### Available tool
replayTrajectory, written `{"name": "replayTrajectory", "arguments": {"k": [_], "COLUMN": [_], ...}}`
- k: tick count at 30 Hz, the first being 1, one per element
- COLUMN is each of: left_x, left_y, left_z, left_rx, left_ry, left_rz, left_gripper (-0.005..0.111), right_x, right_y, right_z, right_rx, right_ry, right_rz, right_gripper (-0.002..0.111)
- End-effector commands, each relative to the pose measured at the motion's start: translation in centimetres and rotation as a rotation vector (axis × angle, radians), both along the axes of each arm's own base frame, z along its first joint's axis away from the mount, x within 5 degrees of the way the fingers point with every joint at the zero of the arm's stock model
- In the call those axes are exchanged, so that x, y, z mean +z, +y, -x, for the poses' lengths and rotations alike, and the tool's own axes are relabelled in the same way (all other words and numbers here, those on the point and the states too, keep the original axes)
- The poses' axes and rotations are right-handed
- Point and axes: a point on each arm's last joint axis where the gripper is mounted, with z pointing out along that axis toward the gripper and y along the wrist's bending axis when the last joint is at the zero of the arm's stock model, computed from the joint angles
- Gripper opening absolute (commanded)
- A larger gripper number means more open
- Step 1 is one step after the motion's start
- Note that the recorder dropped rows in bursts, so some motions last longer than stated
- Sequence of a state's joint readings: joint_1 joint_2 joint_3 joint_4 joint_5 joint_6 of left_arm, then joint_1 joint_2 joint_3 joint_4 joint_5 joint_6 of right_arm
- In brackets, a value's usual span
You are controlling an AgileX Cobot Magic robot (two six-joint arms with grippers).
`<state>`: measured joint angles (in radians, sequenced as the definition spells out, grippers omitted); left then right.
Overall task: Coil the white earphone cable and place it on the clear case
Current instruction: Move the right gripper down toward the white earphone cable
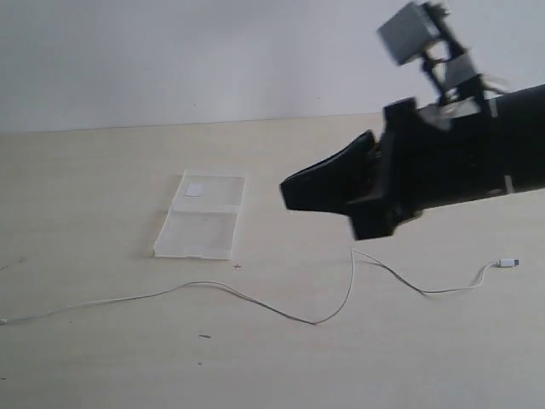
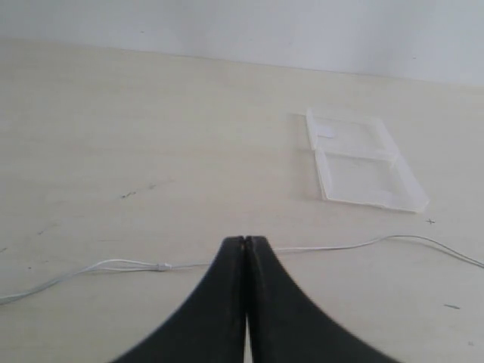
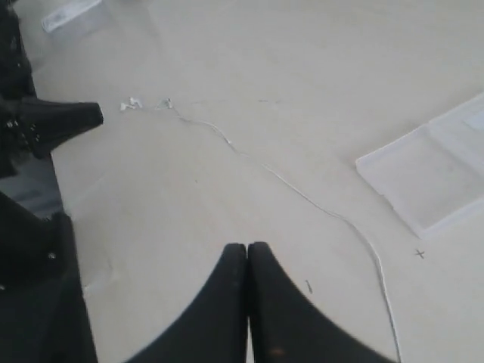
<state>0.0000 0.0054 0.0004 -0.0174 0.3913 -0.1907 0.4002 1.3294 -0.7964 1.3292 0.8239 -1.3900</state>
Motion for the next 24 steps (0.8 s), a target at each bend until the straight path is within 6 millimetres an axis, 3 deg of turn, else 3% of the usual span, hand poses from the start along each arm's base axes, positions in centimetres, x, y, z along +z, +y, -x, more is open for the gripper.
{"name": "replayTrajectory", "arguments": {"k": [1,7,14,18,24], "left_x": [0.1,0.1,0.1,0.1,0.1], "left_y": [0.0,0.0,0.0,0.0,0.0], "left_z": [0.0,0.0,0.0,0.0,0.0], "left_rx": [0.001,0.001,0.001,0.001,0.001], "left_ry": [-0.011,-0.011,-0.011,-0.011,-0.011], "left_rz": [-0.004,-0.004,-0.004,-0.004,-0.004], "left_gripper": [0.0,0.0,0.0,0.0,0.0], "right_x": [-1.9,-5.2,-9.2,-11.6,-14.5], "right_y": [3.4,6.8,11.5,12.4,12.3], "right_z": [-1.9,-3.8,-5.8,-7.9,-8.3], "right_rx": [0.013,0.082,0.176,0.097,0.12], "right_ry": [-0.05,0.012,0.041,0.042,0.065], "right_rz": [0.087,0.152,0.211,0.272,0.387], "right_gripper": [0.012,0.036,0.039,0.046,0.05]}}
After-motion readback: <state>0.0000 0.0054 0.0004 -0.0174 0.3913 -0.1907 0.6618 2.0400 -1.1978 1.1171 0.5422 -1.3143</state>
